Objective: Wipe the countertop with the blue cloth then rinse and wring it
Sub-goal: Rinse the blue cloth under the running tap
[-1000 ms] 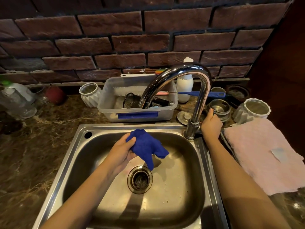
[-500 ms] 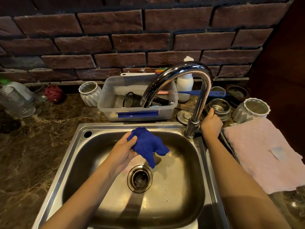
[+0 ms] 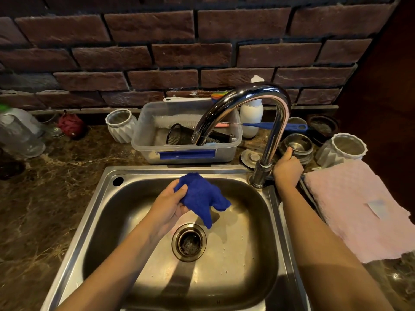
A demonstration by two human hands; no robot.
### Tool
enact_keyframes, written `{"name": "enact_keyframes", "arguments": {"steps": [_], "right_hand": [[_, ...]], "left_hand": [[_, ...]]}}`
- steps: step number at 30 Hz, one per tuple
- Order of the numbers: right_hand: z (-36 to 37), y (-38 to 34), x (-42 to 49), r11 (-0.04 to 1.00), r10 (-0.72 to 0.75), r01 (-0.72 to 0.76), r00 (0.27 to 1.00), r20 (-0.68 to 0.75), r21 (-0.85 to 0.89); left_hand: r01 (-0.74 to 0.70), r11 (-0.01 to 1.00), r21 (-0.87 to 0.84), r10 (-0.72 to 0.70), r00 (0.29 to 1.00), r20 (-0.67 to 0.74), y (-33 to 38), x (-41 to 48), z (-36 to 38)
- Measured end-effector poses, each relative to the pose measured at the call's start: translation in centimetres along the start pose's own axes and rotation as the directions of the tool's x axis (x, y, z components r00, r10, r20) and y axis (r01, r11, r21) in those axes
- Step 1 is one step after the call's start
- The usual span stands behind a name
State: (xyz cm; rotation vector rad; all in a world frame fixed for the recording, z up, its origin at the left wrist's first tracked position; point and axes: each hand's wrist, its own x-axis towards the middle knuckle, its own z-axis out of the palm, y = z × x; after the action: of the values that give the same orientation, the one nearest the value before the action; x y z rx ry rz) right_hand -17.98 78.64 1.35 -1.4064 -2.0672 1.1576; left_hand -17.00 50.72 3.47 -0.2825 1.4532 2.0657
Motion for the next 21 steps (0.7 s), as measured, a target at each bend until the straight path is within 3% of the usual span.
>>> {"name": "enact_keyframes", "arguments": {"steps": [21], "right_hand": [[-0.23, -0.06, -0.29, 1.0, -0.005, 0.005, 1.0, 0.011, 0.021]], "left_hand": [[0.033, 0.999, -0.038, -0.032, 0.999, 0.03, -0.57, 0.59, 0.63]]}}
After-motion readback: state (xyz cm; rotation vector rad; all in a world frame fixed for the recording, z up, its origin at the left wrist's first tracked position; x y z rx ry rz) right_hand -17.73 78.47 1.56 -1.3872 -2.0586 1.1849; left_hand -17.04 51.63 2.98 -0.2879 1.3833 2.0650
